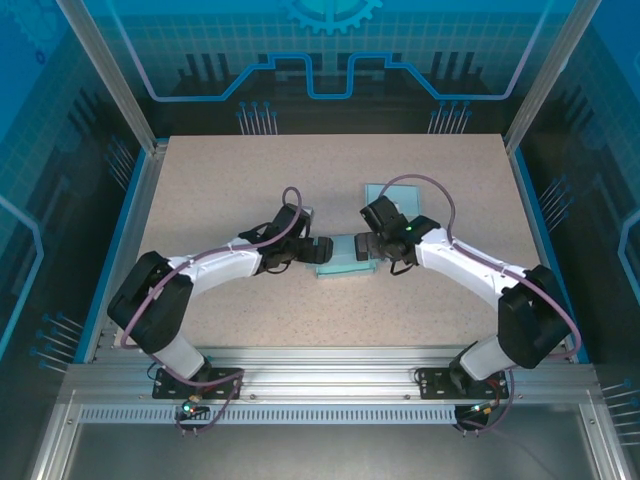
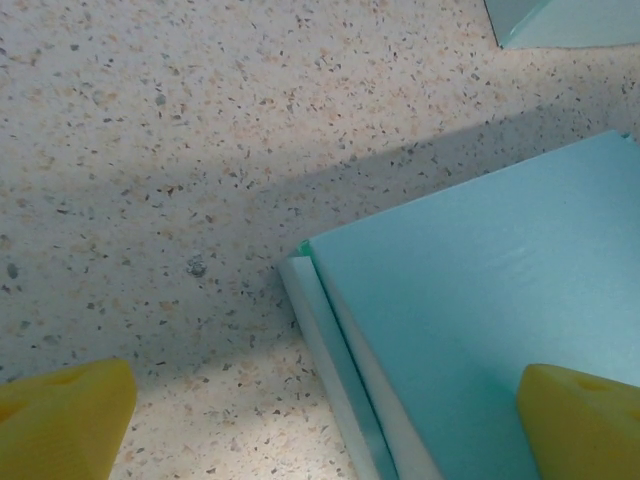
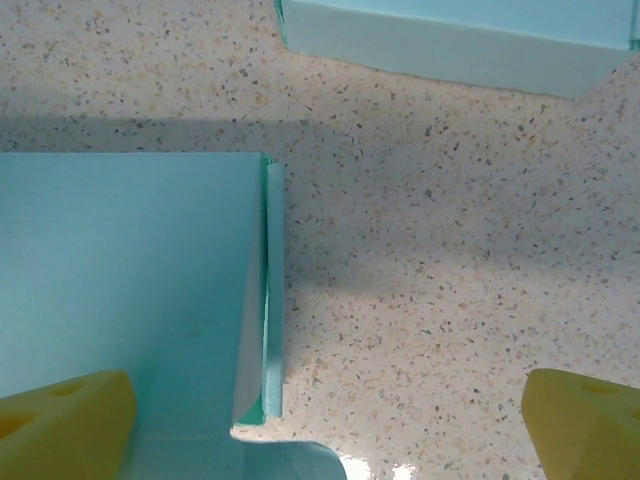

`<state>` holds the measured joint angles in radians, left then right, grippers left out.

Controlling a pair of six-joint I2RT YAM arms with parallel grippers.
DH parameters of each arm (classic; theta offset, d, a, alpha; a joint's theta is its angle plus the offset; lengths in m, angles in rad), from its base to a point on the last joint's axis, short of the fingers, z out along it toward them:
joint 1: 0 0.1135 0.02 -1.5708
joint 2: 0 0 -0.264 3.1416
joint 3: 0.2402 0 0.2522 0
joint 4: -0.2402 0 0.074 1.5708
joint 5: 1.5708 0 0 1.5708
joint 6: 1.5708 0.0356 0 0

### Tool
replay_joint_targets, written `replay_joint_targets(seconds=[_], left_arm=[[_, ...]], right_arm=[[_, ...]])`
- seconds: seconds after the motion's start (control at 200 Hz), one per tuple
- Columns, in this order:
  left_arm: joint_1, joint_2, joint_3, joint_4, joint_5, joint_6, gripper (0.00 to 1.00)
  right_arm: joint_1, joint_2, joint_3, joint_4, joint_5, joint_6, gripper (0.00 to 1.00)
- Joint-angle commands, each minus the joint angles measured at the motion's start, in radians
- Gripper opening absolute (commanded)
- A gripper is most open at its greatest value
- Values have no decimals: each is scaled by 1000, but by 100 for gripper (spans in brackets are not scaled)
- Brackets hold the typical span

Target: Fold the paper box

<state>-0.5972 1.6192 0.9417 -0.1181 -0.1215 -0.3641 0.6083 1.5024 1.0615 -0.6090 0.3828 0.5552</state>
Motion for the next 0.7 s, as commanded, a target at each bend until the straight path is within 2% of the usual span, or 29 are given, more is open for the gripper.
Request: replay_joint_targets(seconds=[0.0, 0.32, 0.515, 0.69], left_arm=[[4, 18, 17, 19, 21, -9, 99], [4, 60, -55, 34, -12, -69, 98], [4, 77, -87, 54, -4, -91, 87], [6, 76, -96, 53, 4, -98, 70]], right_arm=[[-16, 30, -29, 17, -37, -12, 100], [-32, 91, -93, 67, -65, 8, 98], [-34, 120, -122, 95, -80, 28, 98], [-33, 114, -133, 116, -116, 29, 98]])
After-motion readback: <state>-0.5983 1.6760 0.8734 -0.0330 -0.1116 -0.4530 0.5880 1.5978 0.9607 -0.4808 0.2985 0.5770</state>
